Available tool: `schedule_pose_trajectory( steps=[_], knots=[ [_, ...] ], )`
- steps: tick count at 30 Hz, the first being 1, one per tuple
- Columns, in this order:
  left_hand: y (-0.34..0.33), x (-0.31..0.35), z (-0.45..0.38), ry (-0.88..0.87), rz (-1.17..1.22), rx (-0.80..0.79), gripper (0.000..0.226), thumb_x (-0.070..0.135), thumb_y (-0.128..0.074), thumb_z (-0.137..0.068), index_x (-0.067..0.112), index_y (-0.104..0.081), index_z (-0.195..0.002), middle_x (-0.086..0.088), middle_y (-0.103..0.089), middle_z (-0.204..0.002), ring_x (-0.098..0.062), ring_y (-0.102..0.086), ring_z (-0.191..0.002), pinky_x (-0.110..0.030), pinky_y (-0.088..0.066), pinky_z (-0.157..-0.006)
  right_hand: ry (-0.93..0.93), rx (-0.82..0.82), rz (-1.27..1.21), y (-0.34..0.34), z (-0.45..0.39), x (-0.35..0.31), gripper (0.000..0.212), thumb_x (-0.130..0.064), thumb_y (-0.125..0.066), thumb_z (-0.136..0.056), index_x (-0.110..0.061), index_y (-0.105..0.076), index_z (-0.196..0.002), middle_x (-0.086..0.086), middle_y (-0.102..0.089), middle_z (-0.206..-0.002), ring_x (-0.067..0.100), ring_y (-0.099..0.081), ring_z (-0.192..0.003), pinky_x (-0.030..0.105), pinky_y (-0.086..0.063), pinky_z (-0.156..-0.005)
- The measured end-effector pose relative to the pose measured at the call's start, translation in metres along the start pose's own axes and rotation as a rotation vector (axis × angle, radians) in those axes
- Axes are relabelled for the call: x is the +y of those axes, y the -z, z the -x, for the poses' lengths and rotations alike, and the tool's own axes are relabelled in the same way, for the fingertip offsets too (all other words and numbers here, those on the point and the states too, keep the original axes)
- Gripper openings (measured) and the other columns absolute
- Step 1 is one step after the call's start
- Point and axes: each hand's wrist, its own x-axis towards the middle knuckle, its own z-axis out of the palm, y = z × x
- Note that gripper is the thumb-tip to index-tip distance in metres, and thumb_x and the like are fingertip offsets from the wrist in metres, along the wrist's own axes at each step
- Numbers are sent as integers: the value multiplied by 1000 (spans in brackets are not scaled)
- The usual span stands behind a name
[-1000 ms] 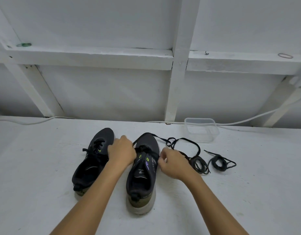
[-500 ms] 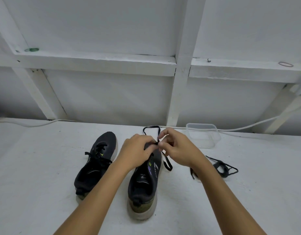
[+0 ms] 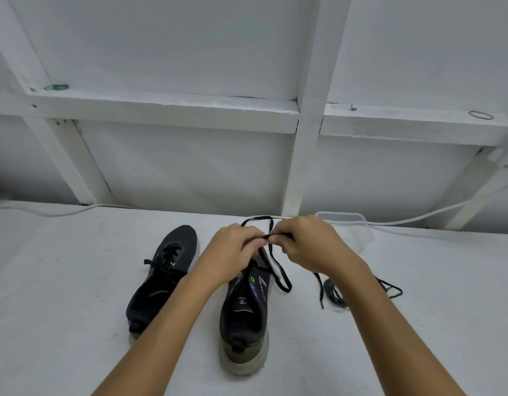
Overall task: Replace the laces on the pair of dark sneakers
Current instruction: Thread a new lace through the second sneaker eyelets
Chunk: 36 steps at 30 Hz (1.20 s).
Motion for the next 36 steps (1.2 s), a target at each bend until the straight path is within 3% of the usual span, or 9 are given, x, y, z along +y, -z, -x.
schedule_pose_trajectory(
  steps=[3, 6, 10, 12, 15, 23, 27, 32, 36],
  knots=[
    [13, -15, 2, 184, -94, 238, 14, 23, -60, -99, 18, -73, -98, 8, -67, -73, -14, -61, -79, -29, -42, -70, -82, -21, -23, 8, 3, 9, 20, -36, -53, -102, -30, -71, -97, -10, -66, -77, 18, -61, -79, 32, -48, -70],
    [27, -34, 10, 390, -329, 297, 17, 26, -57, -97, 18, -69, -106, 2, -66, -101, -27, -58, -102, -38, -47, -80, -129, -17, -57, 11, 8, 17, 19, -35, -54, -102, -30, -72, -97, -8, -70, -81, 19, -64, -80, 34, -52, -75],
    [21, -21, 9, 5, -224, 44, 47, 30, -62, -98, 24, -53, -144, 7, -51, -146, -17, -39, -137, -40, -35, -111, -31, 36, -47, 2, 6, -1, 18, -37, -56, -100, -31, -72, -95, -8, -70, -82, 17, -61, -79, 31, -43, -69],
    [10, -7, 6, -112, -117, -20, 36, 26, -63, -98, 21, -63, -134, 10, -63, -129, -14, -49, -125, -36, -39, -108, 27, 55, -30, -3, 4, -11, 19, -36, -56, -99, -30, -71, -90, -8, -65, -75, 18, -56, -76, 32, -37, -65],
    [9, -2, 3, -101, -132, 99, 11, 19, -63, -98, 13, -72, -101, 5, -70, -94, -21, -59, -95, -44, -47, -87, 4, 52, -24, -3, 3, -12, 18, -37, -55, -99, -31, -72, -95, -11, -60, -72, 18, -56, -76, 31, -36, -64],
    [77, -20, -18, 15, -262, 522, 13, 14, -69, -94, 11, -79, -103, -5, -74, -92, -25, -65, -76, -35, -51, -75, -188, 7, -123, -1, 13, 18, 17, -37, -58, -99, -32, -73, -91, -16, -71, -78, 6, -62, -79, 28, -46, -69],
    [98, -26, -33, 115, -133, 605, 16, 15, -69, -94, 11, -79, -105, -8, -73, -104, -24, -68, -86, -32, -52, -89, -261, -16, -141, -11, 18, 26, 18, -32, -56, -101, -35, -71, -92, -22, -72, -80, -4, -58, -73, 22, -39, -60],
    [96, -31, -40, 102, -198, 600, 17, 12, -68, -94, 8, -78, -107, -11, -59, -134, -23, -58, -117, -14, -35, -100, -305, -55, -238, -26, 26, 29, 21, -19, -55, -101, -26, -74, -100, -16, -73, -82, 9, -68, -82, 37, -58, -79],
    [79, -42, -35, 111, -233, 467, 17, 11, -66, -95, 7, -77, -107, -14, -57, -138, -27, -57, -122, -23, -37, -101, -444, -48, -341, -45, 35, 33, 24, -30, -58, -101, -20, -72, -84, -6, -74, -67, 10, -72, -60, 32, -59, -62]
  ],
)
